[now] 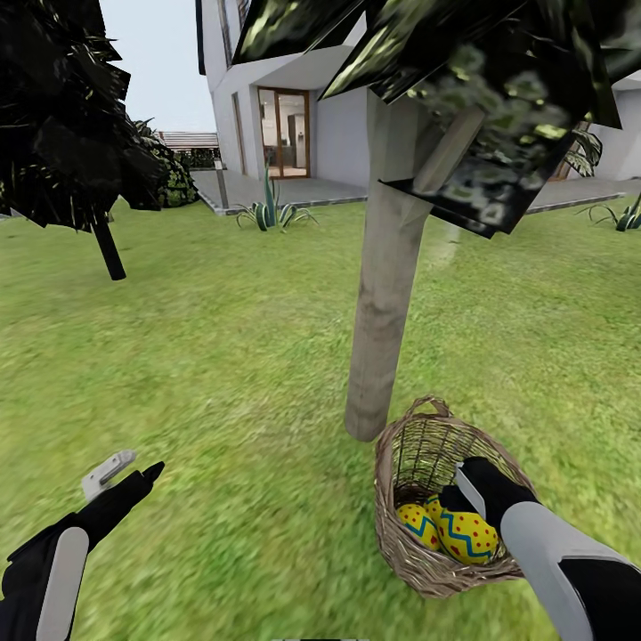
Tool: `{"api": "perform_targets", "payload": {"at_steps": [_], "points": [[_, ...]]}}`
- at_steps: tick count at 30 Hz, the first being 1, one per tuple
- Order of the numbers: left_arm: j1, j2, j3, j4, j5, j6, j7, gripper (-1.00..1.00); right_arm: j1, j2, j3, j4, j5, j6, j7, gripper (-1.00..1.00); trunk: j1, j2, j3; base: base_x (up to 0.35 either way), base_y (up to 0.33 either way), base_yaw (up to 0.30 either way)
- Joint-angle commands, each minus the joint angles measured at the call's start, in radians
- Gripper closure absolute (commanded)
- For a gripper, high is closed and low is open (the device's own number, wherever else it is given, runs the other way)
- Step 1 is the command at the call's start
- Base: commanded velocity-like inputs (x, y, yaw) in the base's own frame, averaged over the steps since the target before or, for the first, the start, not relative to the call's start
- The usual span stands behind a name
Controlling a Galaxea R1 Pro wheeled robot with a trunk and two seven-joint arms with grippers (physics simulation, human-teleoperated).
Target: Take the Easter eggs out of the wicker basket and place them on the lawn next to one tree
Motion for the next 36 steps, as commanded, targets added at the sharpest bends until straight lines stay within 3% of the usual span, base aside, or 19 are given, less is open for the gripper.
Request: {"api": "perform_targets", "payload": {"at_steps": [1,12,16,30,36], "points": [[-0.001,-0.001,0.002,-0.001,0.010,0.006,0.004,-1.00,0.000,0.000,0.002,-0.002,-0.004,0.005,-0.005,-1.00,0.000,0.000,-0.001,0.000,0.000,0.000],[-0.001,-0.001,0.002,-0.004,0.010,0.006,0.004,-1.00,0.000,0.001,0.002,0.001,-0.004,0.005,-0.027,-1.00,0.000,0.000,-0.001,0.000,0.000,0.000],[-0.001,-0.001,0.002,-0.005,0.010,0.006,0.004,-1.00,0.000,0.001,0.002,0.001,-0.004,0.005,-0.027,-1.00,0.002,-0.001,-0.016,0.000,0.000,0.000],[-0.001,-0.001,0.002,-0.007,0.010,0.007,0.004,-1.00,0.000,0.001,0.002,0.002,-0.004,0.002,-0.025,-1.00,0.002,-0.001,-0.016,0.000,0.000,0.000],[-0.001,-0.001,0.002,-0.006,0.010,0.007,0.004,-1.00,0.000,0.001,0.003,0.002,-0.004,0.000,-0.024,-1.00,0.003,-0.002,-0.028,0.000,0.000,0.000]]}}
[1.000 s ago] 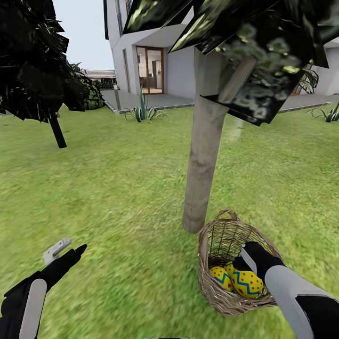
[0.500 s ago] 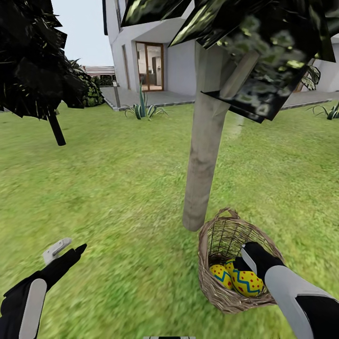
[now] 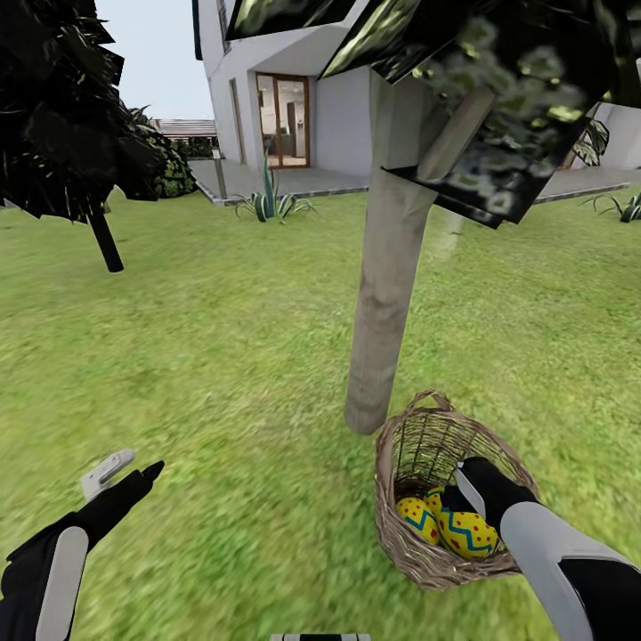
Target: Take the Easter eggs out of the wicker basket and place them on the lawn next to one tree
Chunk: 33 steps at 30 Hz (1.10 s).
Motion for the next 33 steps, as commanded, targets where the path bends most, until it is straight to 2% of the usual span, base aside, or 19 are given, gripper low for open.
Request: {"api": "perform_targets", "payload": {"at_steps": [1,27,31,33], "points": [[-0.001,-0.001,0.002,-0.001,0.010,0.006,0.004,-1.00,0.000,0.000,0.002,-0.002,-0.004,0.005,-0.003,-1.00,0.000,0.000,-0.001,0.000,0.000,0.000],[-0.001,-0.001,0.002,-0.002,0.010,0.006,0.004,-1.00,0.000,0.001,0.003,-0.002,-0.005,0.005,0.001,-1.00,0.000,0.000,-0.001,0.000,0.000,0.000],[-0.001,-0.001,0.002,-0.002,0.010,0.006,0.004,-1.00,0.000,0.001,0.003,-0.002,-0.005,0.005,0.001,-1.00,0.002,-0.001,-0.016,0.000,0.000,0.000],[-0.001,-0.001,0.002,-0.002,0.010,0.006,0.004,-1.00,0.000,0.001,0.003,-0.002,-0.005,0.005,0.001,-1.00,0.002,-0.001,-0.016,0.000,0.000,0.000]]}}
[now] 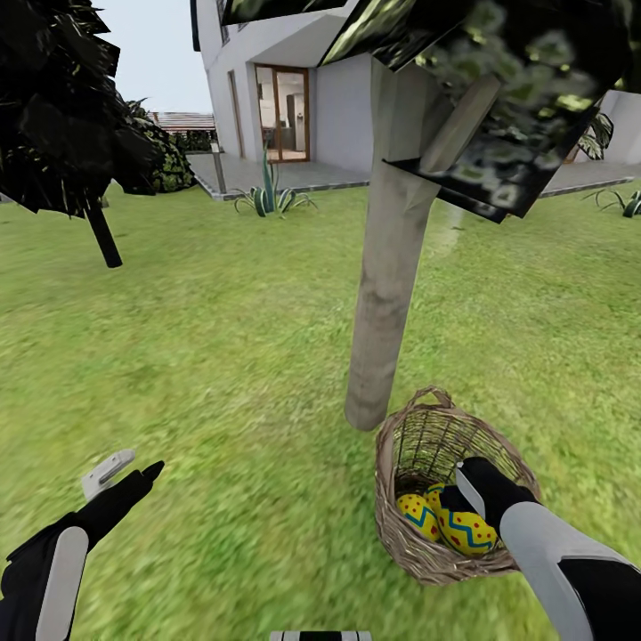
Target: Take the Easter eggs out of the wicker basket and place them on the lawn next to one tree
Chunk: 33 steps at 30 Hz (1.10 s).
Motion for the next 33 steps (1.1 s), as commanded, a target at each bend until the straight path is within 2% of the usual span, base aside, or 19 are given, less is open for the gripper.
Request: {"api": "perform_targets", "payload": {"at_steps": [1,32,33], "points": [[-0.001,-0.001,0.002,-0.001,0.010,0.006,0.004,-1.00,0.000,0.000,0.002,-0.002,-0.004,0.005,-0.004,-1.00,0.000,0.000,-0.001,0.000,0.000,0.000],[-0.001,0.001,0.002,-0.002,0.010,0.006,0.003,-1.00,0.000,0.001,0.002,-0.002,-0.003,0.005,-0.005,-1.00,0.000,-0.001,-0.005,0.000,0.000,0.000],[-0.001,0.001,0.002,-0.002,0.010,0.006,0.003,-1.00,0.000,0.001,0.002,-0.002,-0.001,0.004,-0.005,1.00,0.000,-0.001,-0.005,0.000,0.000,0.000]]}}
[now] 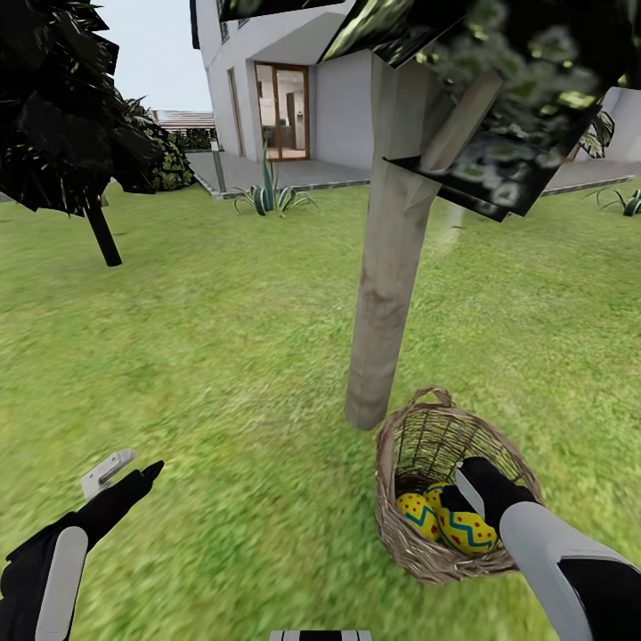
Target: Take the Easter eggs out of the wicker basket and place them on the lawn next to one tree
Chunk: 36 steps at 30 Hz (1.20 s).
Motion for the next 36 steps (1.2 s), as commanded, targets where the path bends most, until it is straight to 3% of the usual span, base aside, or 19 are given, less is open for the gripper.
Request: {"api": "perform_targets", "payload": {"at_steps": [1,36], "points": [[-0.001,-0.001,0.002,-0.001,0.010,0.006,0.004,-1.00,0.000,0.000,0.002,-0.001,-0.002,0.005,-0.004,1.00,0.000,0.000,-0.001,0.000,0.000,0.000],[-0.001,-0.001,0.004,-0.001,0.011,0.006,0.002,-1.00,0.000,-0.002,0.002,-0.001,-0.002,0.004,-0.002,1.00,0.000,0.000,-0.001,0.000,0.000,0.000]]}}
